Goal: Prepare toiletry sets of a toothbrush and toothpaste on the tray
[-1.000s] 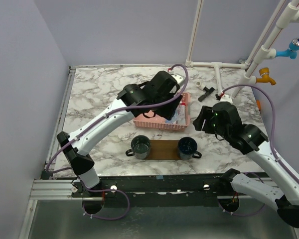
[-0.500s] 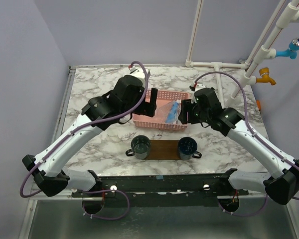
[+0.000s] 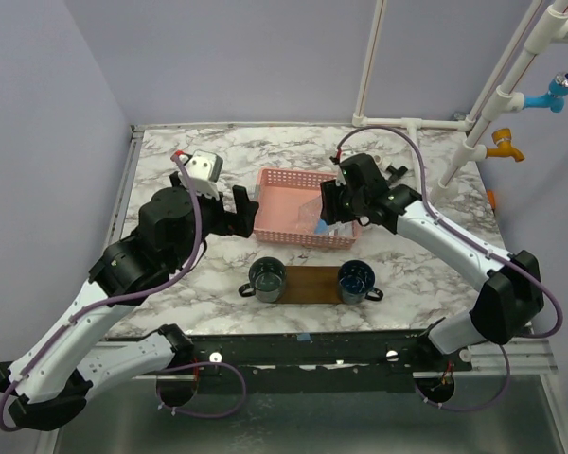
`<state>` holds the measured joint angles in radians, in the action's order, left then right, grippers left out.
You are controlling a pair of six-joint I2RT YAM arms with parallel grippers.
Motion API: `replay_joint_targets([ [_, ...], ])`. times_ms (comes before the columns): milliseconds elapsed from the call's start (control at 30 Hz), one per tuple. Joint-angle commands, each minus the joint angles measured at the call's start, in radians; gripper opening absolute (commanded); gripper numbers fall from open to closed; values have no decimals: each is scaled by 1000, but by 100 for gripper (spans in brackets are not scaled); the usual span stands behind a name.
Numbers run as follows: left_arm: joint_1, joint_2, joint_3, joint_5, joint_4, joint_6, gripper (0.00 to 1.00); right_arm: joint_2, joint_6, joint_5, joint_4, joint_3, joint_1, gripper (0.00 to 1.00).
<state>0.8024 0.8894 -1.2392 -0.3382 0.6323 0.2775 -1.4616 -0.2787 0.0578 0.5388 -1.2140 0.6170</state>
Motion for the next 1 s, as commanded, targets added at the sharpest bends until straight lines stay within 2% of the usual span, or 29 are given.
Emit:
replay_joint_targets([
  [0,-4,-18,33,-10,26,-74,99,-55,46,12,-35,-55,-8,55],
  [300,-11,-54,156,-33,3,-95,99,-151,58,23,-29,-75,-23,49],
  [533,-36,-38,235,-45,-59,-103,96,-222,74,47,-25,-108,-28,49],
  [767,-74,-104,334,-31,-153,-92,96,-277,109,62,-7,-154,-37,48],
  [967,-80,-126,353,-60,-157,-97,96,-307,120,54,2,-159,-38,47],
])
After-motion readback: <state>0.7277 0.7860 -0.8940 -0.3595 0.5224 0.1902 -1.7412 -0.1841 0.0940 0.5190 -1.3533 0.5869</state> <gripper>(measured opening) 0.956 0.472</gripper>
